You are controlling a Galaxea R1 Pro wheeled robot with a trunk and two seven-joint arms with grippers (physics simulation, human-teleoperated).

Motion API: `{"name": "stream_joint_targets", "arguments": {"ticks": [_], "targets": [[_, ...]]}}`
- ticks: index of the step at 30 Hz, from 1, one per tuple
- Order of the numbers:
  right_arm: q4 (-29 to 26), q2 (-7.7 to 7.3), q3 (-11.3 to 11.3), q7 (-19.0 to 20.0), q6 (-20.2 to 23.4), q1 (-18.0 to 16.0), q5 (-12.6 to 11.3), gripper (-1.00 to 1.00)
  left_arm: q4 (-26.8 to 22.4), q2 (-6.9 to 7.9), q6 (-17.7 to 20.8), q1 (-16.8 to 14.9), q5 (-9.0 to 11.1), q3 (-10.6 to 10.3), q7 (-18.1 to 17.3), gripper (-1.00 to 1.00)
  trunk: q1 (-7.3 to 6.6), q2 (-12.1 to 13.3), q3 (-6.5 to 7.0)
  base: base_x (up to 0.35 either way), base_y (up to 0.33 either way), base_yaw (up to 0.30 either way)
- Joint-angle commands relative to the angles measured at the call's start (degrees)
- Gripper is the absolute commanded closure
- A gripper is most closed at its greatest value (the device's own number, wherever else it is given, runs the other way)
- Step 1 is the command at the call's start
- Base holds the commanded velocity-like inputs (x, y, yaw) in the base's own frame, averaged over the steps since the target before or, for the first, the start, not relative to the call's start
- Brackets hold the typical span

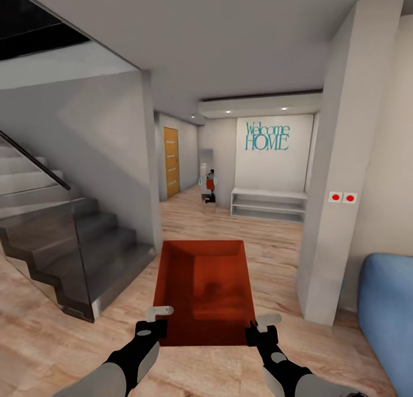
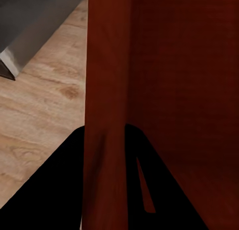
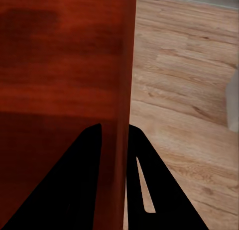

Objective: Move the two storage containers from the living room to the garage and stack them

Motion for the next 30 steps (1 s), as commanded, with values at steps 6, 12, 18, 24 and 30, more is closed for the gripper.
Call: {"name": "stream_joint_targets", "arguments": {"ticks": [6, 12, 18, 24, 30], "targets": [[-0.08, 0.03, -0.42, -0.16, -0.27, -0.05, -0.39, 1.0, -0.01, 0.58, 0.19, -0.05, 0.39, 0.89, 0.67, 1.0, 0.04, -0.05, -0.08, 0.322, 0.0, 0.0], [-0.08, 0.05, -0.4, -0.16, -0.27, -0.05, -0.35, 1.0, -0.01, 0.58, 0.19, -0.05, 0.34, 0.89, 0.65, 1.0, 0.04, -0.05, -0.08, 0.321, 0.0, 0.0], [-0.08, 0.02, -0.39, -0.14, -0.27, -0.05, -0.3, 1.0, -0.01, 0.58, 0.19, -0.05, 0.38, 0.89, 0.68, 1.0, 0.04, -0.05, -0.08, 0.322, 0.0, -0.003], [-0.08, 0.05, -0.41, -0.42, -0.27, -0.05, -0.3, 1.0, -0.01, 0.58, 0.19, -0.05, 0.39, 0.89, 0.67, 1.0, 0.04, -0.05, -0.08, 0.322, 0.0, -0.172], [-0.08, -0.01, -0.42, -0.42, -0.27, -0.05, -0.38, 1.0, -0.01, 0.58, 0.19, -0.05, 0.36, 0.89, 0.68, 1.0, 0.04, -0.05, -0.08, 0.321, 0.0, -0.151]]}}
